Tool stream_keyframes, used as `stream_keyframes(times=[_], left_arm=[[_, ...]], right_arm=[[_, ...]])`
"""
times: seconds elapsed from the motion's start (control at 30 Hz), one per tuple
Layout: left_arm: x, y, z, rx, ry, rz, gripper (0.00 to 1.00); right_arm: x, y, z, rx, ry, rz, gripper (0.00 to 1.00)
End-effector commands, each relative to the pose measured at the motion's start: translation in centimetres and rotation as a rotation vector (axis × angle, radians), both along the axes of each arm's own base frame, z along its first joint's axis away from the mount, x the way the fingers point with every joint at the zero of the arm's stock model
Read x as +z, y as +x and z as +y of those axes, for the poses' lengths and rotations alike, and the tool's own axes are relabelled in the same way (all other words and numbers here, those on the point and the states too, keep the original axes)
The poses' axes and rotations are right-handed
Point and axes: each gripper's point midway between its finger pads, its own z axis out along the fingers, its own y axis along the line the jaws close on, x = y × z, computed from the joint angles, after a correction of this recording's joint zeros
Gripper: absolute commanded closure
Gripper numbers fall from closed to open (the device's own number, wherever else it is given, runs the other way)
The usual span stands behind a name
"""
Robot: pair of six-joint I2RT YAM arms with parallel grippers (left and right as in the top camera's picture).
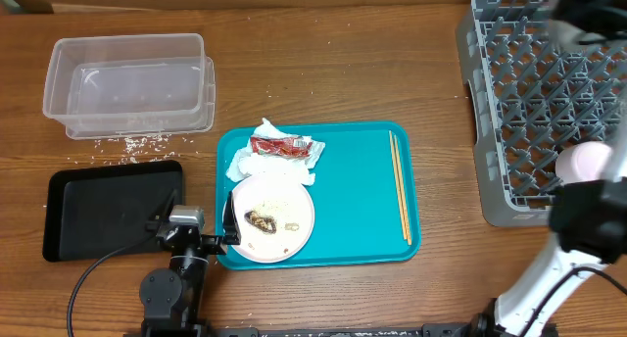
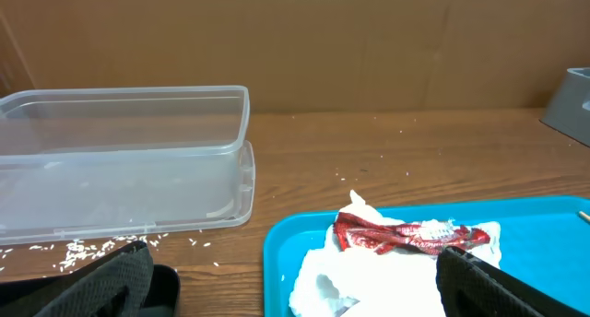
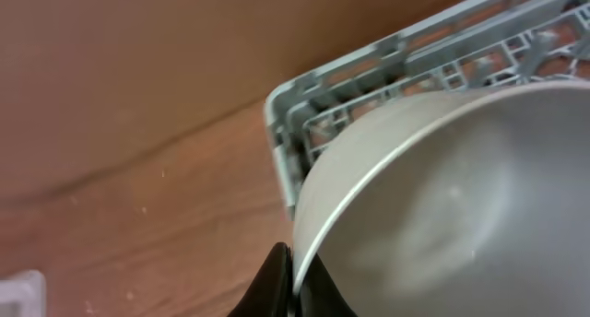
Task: Sort waste into correct bins and load items into the dishwasher
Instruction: 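Place the grey bowl into the back of the dish rack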
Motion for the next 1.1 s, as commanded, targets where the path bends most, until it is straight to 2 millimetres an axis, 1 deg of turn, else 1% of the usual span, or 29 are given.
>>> stream_keyframes(times=[0.0, 0.1, 0.17, 0.23, 0.33, 0.4, 0.57, 0.7, 0.8, 0.83, 0.9, 0.93, 1.0, 1.03, 1.07], left_arm=[[0.0, 0.0, 0.1, 0.008, -0.008, -0.004, 0.0], [0.0, 0.0, 0.1, 0.008, -0.008, -0.004, 0.0], [0.0, 0.0, 0.1, 0.008, -0.008, -0.005, 0.0], [0.0, 0.0, 0.1, 0.008, -0.008, -0.005, 0.0], [0.0, 0.0, 0.1, 0.008, -0.008, -0.005, 0.0], [0.0, 0.0, 0.1, 0.008, -0.008, -0.005, 0.0], [0.0, 0.0, 0.1, 0.008, -0.008, -0.005, 0.0], [0.0, 0.0, 0.1, 0.008, -0.008, -0.004, 0.0], [0.0, 0.0, 0.1, 0.008, -0.008, -0.005, 0.0], [0.0, 0.0, 0.1, 0.008, -0.008, -0.005, 0.0], [0.0, 0.0, 0.1, 0.008, -0.008, -0.005, 0.0], [0.0, 0.0, 0.1, 0.008, -0.008, -0.005, 0.0], [0.0, 0.0, 0.1, 0.008, -0.008, -0.005, 0.0], [0.0, 0.0, 0.1, 0.008, -0.008, -0.005, 0.0], [0.0, 0.0, 0.1, 0.008, -0.008, -0.005, 0.0]], right_arm=[[-1.4, 0.3, -0.1, 0.177, 0.209, -0.082, 0.96], [-2.8, 0.3, -3.2, 0.204, 0.341, -0.157, 0.96], [-3.6, 0.4, -4.7, 0.234, 0.42, -0.213, 0.96], [-4.1, 0.4, -5.7, 0.271, 0.485, -0.265, 0.96], [-4.9, 0.5, -6.5, 0.332, 0.579, -0.334, 0.96], [-5.7, 0.4, -6.8, 0.35, 0.627, -0.347, 0.96], [-8.8, 0.3, -7.7, 0.27, 0.721, -0.263, 0.96], [-11.1, 0.0, -8.0, 0.204, 0.732, -0.187, 0.96], [-12.5, -0.6, -8.5, 0.139, 0.732, -0.116, 0.96], [-12.9, -0.9, -8.8, 0.113, 0.727, -0.089, 0.92], [-13.7, -1.7, -9.4, 0.059, 0.719, -0.031, 0.9], [-14.3, -2.3, -9.9, 0.02, 0.708, 0.008, 0.86], [-14.7, -3.2, -10.6, -0.025, 0.693, 0.05, 0.8], [-14.7, -3.6, -10.9, -0.042, 0.687, 0.064, 0.75], [-14.6, -4.0, -11.2, -0.056, 0.684, 0.073, 0.69]])
